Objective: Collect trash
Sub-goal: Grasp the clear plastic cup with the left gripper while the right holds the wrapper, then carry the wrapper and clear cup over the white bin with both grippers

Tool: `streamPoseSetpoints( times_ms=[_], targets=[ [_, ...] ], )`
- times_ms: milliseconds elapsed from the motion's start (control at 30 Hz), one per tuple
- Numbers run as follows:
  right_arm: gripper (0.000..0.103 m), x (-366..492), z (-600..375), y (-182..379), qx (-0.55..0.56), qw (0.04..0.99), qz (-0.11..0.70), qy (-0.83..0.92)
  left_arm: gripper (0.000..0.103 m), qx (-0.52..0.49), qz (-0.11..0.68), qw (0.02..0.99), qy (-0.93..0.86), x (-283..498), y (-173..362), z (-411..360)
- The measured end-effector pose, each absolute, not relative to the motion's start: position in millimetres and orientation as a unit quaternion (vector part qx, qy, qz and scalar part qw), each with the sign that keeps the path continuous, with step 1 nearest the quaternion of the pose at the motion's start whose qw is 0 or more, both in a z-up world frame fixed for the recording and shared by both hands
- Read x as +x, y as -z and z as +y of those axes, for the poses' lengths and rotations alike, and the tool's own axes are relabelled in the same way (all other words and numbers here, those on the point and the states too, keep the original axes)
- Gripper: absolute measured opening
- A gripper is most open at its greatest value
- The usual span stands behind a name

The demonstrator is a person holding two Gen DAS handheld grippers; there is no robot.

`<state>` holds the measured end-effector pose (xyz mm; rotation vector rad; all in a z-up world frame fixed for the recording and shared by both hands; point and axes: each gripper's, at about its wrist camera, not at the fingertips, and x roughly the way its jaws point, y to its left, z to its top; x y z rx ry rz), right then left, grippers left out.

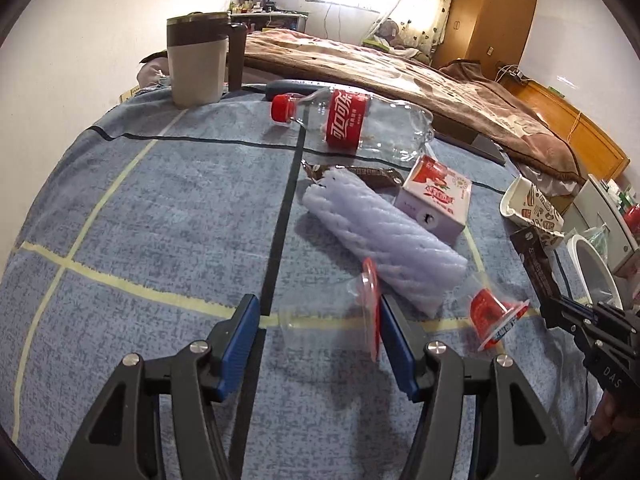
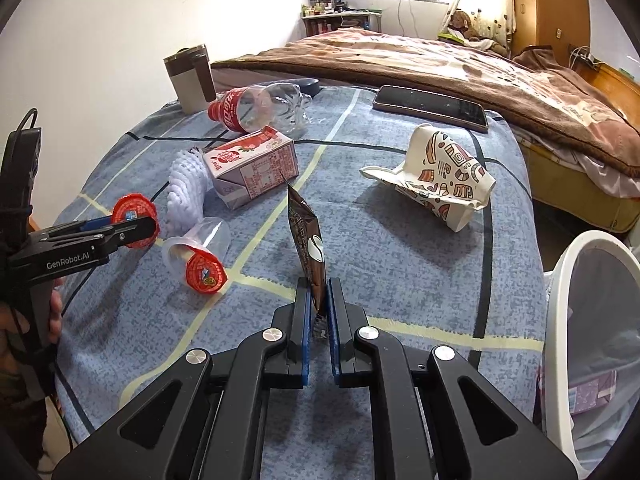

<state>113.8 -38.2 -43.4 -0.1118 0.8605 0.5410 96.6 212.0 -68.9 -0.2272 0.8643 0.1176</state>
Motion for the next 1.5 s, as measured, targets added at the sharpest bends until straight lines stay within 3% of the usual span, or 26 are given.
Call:
streamPoseSetpoints(
  times_ms=[67, 133, 667, 1500],
  targets=[
    [0.010, 113.5, -37.8, 43.5, -0.054, 0.872, 0.411, -0.260, 0.057, -0.107, 0.415, 0.901, -0.058, 95.0, 68.7, 210.6],
    [0.010, 113.5, -37.3, 43.5, -0.053, 0.873, 0.410, -0.260, 0.046, -0.111, 0.414, 0.902, -0.057, 94.4, 67.9, 211.2],
    [0.010, 105.6, -52.3, 33.9, -0.028, 0.881, 0.398, -0.254, 0.045, -0.091, 0.392, 0.915, -0.035, 82.8, 43.3, 187.0],
    [0.010, 81.1, -163.0, -3.6, 0.027, 0.923, 0.353, -0.150, 0.045, -0.017, 0.351, 0.929, 0.116, 97.6, -9.8, 39.8]
  ],
)
